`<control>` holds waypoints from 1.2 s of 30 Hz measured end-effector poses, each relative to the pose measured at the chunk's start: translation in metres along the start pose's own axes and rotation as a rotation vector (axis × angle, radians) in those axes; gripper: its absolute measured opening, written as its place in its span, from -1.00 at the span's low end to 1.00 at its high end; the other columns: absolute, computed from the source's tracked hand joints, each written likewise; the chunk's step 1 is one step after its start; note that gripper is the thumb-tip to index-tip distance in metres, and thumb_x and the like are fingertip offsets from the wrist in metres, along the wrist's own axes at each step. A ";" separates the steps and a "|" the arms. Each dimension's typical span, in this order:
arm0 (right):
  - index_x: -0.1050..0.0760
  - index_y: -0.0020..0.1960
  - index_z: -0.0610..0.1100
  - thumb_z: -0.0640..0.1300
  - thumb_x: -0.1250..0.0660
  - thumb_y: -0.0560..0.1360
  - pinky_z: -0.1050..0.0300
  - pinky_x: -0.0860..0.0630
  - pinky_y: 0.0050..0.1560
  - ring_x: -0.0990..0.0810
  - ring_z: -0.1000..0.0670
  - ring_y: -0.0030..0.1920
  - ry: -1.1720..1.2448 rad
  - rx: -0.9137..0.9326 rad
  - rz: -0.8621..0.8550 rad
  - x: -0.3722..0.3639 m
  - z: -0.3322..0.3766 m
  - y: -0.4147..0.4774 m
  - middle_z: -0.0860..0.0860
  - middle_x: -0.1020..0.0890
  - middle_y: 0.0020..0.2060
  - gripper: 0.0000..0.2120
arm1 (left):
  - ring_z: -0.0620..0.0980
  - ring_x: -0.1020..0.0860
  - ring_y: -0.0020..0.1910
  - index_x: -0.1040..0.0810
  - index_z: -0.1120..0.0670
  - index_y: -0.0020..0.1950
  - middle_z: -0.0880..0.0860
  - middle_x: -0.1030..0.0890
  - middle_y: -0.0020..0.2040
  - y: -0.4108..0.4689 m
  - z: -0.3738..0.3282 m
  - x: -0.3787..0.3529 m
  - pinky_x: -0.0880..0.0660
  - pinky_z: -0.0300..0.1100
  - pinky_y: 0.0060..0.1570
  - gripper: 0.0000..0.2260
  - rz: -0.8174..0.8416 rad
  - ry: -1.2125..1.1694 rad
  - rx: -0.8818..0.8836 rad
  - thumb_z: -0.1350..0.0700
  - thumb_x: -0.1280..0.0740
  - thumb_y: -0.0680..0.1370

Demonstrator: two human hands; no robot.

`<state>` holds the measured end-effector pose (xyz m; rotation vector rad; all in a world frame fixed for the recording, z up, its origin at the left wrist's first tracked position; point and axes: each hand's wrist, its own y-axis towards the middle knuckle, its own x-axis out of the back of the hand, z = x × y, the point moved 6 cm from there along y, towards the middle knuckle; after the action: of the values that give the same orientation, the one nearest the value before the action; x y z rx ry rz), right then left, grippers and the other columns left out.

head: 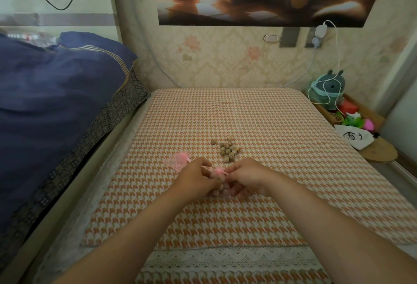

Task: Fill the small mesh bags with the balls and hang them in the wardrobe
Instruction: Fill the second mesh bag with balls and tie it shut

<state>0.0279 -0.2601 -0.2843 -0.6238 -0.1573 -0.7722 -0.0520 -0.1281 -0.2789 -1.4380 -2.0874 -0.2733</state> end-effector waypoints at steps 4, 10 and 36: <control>-0.65 0.14 -0.21 -0.30 -0.33 0.59 0.21 -0.51 -0.47 -0.56 0.03 -0.46 0.088 0.066 -0.043 -0.016 0.016 0.003 -0.09 -0.68 -0.29 -0.82 | -0.22 -0.55 -0.30 -0.50 0.13 0.23 -0.07 -0.62 -0.13 -0.003 0.004 0.024 -0.44 -0.45 -0.43 -0.64 -0.138 -0.024 -0.027 0.19 -0.46 0.47; -0.56 0.31 -0.10 -0.24 -0.32 0.61 0.18 -0.48 -0.35 -0.59 0.03 -0.30 0.048 0.175 0.008 -0.062 0.050 0.014 -0.08 -0.69 -0.15 -0.71 | 0.01 -0.63 -0.12 -0.52 0.05 0.04 0.02 -0.63 -0.03 -0.002 0.031 0.077 -0.58 -0.15 -0.23 -0.81 -0.287 0.006 0.015 0.16 -0.46 0.48; -0.58 0.34 -0.08 -0.20 -0.34 0.56 0.00 -0.53 0.23 -0.58 -0.07 0.21 -0.562 0.506 -0.306 -0.075 0.073 0.053 -0.02 -0.56 0.29 -0.65 | 0.04 -0.41 0.36 -0.39 -0.01 0.46 0.00 -0.57 0.29 0.035 0.040 0.082 0.05 0.03 0.51 -0.59 -0.201 0.770 -0.156 -0.05 -0.14 0.62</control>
<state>0.0174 -0.1440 -0.2765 -0.3181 -0.9521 -0.7927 -0.0545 -0.0309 -0.2701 -0.9702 -1.5780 -0.9247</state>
